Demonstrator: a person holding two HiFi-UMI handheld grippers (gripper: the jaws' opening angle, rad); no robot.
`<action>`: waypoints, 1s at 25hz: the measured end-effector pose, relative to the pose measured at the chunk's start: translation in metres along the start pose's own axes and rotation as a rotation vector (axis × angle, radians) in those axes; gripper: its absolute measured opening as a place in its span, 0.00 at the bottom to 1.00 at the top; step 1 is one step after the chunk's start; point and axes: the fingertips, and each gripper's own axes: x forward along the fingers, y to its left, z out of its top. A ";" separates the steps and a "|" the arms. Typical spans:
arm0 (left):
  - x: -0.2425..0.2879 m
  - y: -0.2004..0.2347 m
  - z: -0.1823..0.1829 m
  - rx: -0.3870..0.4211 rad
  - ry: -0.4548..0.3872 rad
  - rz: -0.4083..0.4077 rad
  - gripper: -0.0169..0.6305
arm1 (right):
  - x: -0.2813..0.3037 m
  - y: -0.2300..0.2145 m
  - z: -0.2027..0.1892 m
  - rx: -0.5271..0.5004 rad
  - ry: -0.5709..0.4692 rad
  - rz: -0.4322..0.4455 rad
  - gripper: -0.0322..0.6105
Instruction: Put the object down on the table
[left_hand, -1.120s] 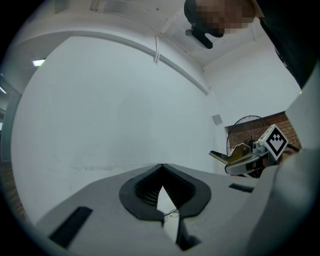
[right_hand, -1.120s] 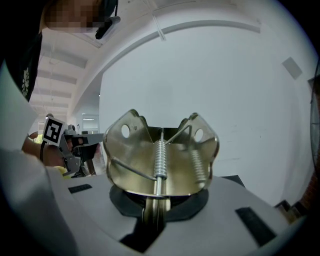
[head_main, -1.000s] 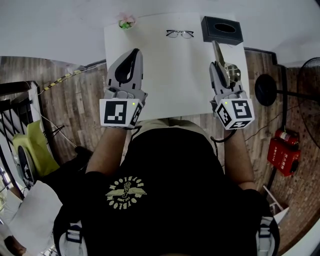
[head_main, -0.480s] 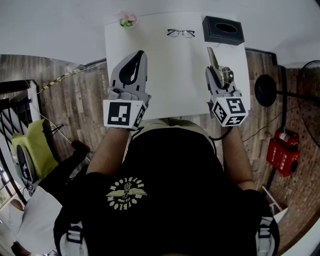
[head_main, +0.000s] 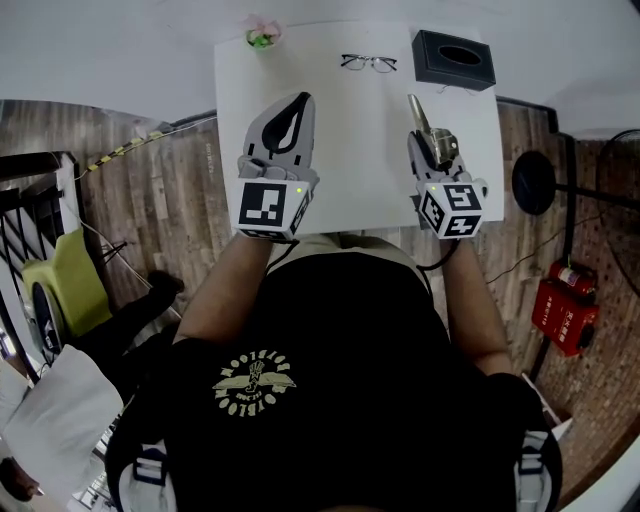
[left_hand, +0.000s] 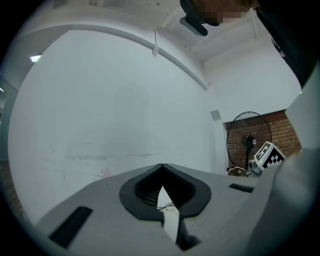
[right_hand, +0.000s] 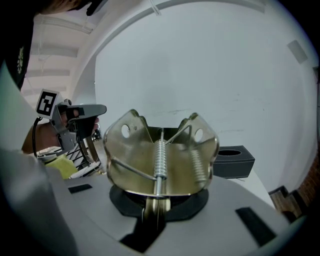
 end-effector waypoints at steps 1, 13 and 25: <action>0.003 -0.001 -0.003 -0.002 0.005 -0.001 0.04 | 0.002 -0.001 -0.003 0.003 0.006 0.002 0.12; 0.010 -0.002 -0.018 -0.023 0.035 -0.002 0.04 | 0.026 -0.022 -0.051 0.101 0.098 -0.014 0.12; 0.000 -0.006 -0.031 -0.031 0.062 -0.004 0.04 | 0.040 -0.033 -0.113 0.136 0.244 -0.037 0.12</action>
